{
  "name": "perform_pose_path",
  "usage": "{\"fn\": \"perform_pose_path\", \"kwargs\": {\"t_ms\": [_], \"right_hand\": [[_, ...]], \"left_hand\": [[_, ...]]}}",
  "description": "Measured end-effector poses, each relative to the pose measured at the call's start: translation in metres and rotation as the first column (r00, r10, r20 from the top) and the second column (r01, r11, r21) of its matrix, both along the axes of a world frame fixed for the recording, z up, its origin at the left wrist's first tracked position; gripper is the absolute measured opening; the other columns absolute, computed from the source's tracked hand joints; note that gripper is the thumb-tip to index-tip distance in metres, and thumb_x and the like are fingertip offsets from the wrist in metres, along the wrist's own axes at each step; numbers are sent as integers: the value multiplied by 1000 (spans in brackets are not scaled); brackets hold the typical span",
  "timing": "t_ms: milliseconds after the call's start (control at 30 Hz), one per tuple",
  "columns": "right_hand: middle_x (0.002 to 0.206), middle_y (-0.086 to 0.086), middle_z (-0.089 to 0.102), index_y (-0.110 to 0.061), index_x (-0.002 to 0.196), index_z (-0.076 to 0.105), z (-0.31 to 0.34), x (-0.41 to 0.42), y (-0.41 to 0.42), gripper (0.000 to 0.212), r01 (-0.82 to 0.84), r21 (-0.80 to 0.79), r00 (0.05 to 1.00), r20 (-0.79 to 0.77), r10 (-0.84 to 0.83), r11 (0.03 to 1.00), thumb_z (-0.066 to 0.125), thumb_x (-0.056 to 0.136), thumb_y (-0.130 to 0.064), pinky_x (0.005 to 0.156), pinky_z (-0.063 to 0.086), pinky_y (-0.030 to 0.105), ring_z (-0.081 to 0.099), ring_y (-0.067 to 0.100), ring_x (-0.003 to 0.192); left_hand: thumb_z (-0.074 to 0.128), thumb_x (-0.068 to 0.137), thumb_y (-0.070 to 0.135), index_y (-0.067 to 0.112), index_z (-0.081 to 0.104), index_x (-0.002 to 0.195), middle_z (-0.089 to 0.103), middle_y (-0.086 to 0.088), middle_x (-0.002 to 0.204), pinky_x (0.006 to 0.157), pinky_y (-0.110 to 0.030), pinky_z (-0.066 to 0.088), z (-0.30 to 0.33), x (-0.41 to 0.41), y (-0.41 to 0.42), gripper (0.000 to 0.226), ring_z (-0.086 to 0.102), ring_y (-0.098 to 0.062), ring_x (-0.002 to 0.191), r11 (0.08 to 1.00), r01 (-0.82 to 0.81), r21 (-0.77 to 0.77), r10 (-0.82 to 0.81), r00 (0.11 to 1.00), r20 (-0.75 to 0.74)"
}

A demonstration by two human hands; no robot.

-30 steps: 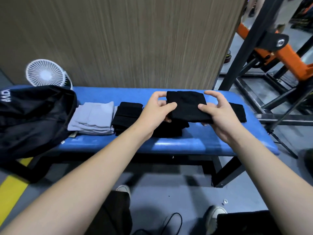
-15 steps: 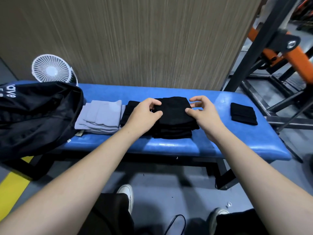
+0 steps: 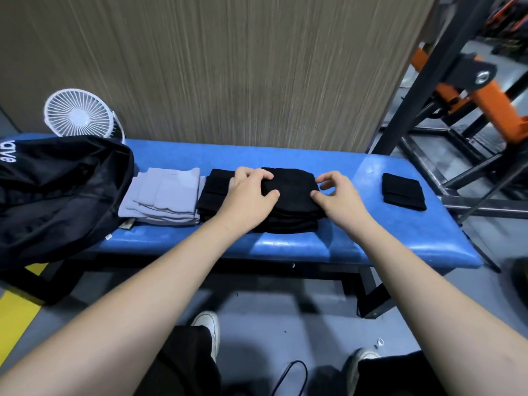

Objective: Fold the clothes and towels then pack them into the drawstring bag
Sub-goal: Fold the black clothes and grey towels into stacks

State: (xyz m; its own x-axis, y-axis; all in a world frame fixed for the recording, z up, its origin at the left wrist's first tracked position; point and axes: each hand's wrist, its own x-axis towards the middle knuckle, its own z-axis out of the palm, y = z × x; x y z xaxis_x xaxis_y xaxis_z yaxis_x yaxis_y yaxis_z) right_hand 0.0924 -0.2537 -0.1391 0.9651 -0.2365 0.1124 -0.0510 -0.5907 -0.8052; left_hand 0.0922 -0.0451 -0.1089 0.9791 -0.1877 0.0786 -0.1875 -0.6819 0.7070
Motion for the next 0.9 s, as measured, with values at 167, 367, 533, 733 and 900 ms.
{"fn": "perform_pose_path", "kwargs": {"t_ms": [167, 367, 533, 733, 900], "right_hand": [[147, 2, 41, -31, 142, 50, 5, -4, 0, 42, -42, -239, 991, 113, 71, 970, 51, 100, -39, 116, 25, 37, 35, 23, 137], [166, -8, 12, -40, 154, 25, -12, -6, 3, 55, -355, -366, 935, -158, 318, 860, 40, 103, -48, 120, 17, 51, 12, 15, 152], [166, -12, 6, -42, 155, 21, -16, -5, 4, 56, -389, -332, 919, -211, 334, 859, 38, 102, -52, 121, 16, 49, 13, 13, 152], [151, -5, 43, -31, 144, 47, -8, -10, -25, 53, -270, -188, 962, -13, 272, 944, 43, 97, -56, 119, 25, 46, 36, 14, 141], [117, -2, 62, -23, 117, 63, -9, -13, -88, 25, 147, -210, 987, 100, -128, 967, 62, 93, -32, 100, 44, 47, 58, 20, 111]], "left_hand": [[45, 100, 38, 27, 39, 149, 16, 6, 164, 122, -38, 10, 2, -8, -4, 51, 10, -16, 152, 952, 47, 302, -163, 915, 369], [21, 103, 51, 31, 7, 159, -3, 12, 167, 124, -41, -4, -19, -6, -7, 61, -7, -9, 153, 789, 135, 600, -294, 939, 176], [22, 103, 53, 33, 3, 159, -5, 14, 166, 124, -42, -3, -19, -3, -3, 62, -10, -7, 152, 762, 164, 627, -295, 949, 110], [34, 101, 53, 32, 42, 149, 30, 10, 160, 123, -40, 2, -4, -7, -12, 53, 15, -13, 151, 854, 63, 516, -238, 930, 280], [43, 95, 44, 25, 64, 123, 58, 8, 129, 113, -29, 16, 9, -11, -52, 39, 44, -17, 128, 943, 69, 326, -231, 841, 489]]}}
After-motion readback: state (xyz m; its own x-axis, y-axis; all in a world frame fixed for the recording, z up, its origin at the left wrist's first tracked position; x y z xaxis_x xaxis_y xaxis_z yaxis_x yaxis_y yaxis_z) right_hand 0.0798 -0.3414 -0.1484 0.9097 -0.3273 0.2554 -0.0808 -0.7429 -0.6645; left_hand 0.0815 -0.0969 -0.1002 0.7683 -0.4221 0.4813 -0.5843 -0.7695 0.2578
